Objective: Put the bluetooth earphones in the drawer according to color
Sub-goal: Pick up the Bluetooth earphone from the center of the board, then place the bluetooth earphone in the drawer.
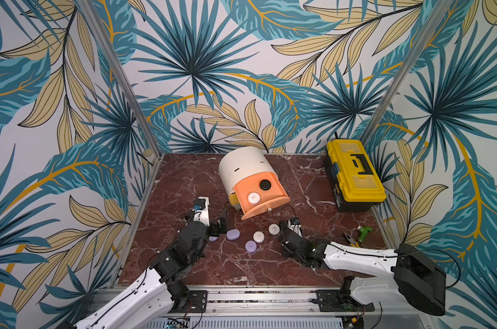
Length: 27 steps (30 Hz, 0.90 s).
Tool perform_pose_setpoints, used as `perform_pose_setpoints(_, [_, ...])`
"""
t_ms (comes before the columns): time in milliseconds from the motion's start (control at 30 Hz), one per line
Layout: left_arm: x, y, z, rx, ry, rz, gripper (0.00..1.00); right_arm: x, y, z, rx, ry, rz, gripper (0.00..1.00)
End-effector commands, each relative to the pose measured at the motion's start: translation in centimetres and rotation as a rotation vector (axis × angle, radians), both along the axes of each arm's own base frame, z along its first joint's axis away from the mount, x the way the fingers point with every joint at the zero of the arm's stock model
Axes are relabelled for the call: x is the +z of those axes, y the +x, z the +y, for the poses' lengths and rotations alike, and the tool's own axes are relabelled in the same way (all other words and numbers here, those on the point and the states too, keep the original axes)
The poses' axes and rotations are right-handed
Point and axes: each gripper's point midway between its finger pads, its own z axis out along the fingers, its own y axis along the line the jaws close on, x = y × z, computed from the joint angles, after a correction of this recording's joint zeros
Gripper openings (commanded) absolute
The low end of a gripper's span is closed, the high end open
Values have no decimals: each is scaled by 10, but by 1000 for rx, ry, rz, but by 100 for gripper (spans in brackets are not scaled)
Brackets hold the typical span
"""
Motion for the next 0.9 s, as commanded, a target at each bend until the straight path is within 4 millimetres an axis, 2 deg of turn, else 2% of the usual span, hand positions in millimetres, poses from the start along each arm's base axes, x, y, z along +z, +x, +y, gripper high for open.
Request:
perform_pose_setpoints(0, [0, -1, 1, -4, -2, -7, 100, 16, 1, -16, -40, -32, -24, 46])
perform_pose_setpoints(267, [1, -1, 1, -4, -3, -10, 100, 67, 16, -45, -98, -36, -90, 46])
perform_pose_setpoints(400, [1, -1, 1, -5, -4, -10, 100, 104, 29, -57, -111, -17, -127, 46])
perform_pose_setpoints(533, [1, -1, 0, -8, -3, -9, 100, 147, 42, -61, -95, 6, -169, 46])
perform_pose_setpoints(667, [1, -1, 1, -7, -2, -8, 100, 191, 60, -49, -43, 37, -208, 46])
perform_pose_setpoints(733, [0, -1, 0, -8, -2, -8, 100, 211, 69, -33, 9, 62, -218, 46])
perform_pose_setpoints(867, [1, -1, 0, -9, -3, -8, 100, 237, 85, 8, 117, 150, -201, 46])
